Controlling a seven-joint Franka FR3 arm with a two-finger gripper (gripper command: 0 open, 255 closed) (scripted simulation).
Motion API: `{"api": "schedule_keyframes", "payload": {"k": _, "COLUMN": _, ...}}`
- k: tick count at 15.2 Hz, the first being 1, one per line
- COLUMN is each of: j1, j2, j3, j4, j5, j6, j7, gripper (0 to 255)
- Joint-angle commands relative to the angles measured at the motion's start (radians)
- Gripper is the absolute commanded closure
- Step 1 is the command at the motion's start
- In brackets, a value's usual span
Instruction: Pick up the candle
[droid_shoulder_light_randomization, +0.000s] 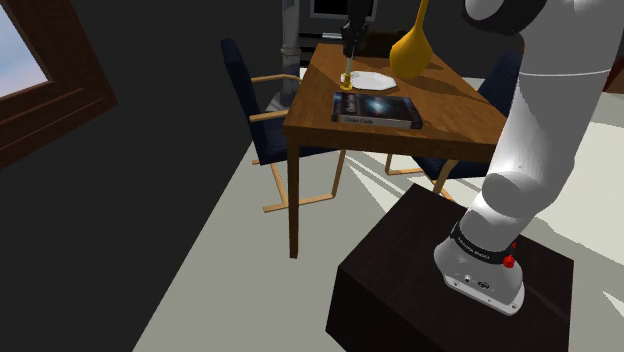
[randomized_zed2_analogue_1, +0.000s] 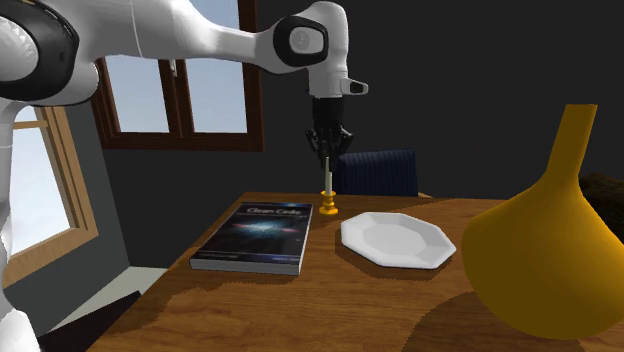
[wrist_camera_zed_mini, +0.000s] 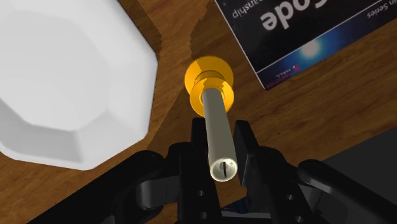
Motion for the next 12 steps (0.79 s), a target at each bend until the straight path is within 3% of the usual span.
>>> {"api": "schedule_keyframes", "payload": {"k": 1, "j1": -0.003, "j2": 0.007, "j3": -0.001, "j4": 0.036, "j5": 0.002, "j6": -0.030, "j7": -0.001, "gripper": 255}}
{"api": "schedule_keyframes", "payload": {"k": 10, "j1": -0.022, "j2": 0.062, "j3": -0.003, "j4": 0.240, "j5": 0.018, "j6": -0.180, "j7": -0.003, "gripper": 255}}
{"api": "schedule_keyframes", "payload": {"k": 12, "j1": -0.023, "j2": 0.063, "j3": -0.003, "j4": 0.243, "j5": 0.018, "j6": -0.182, "j7": -0.003, "gripper": 255}}
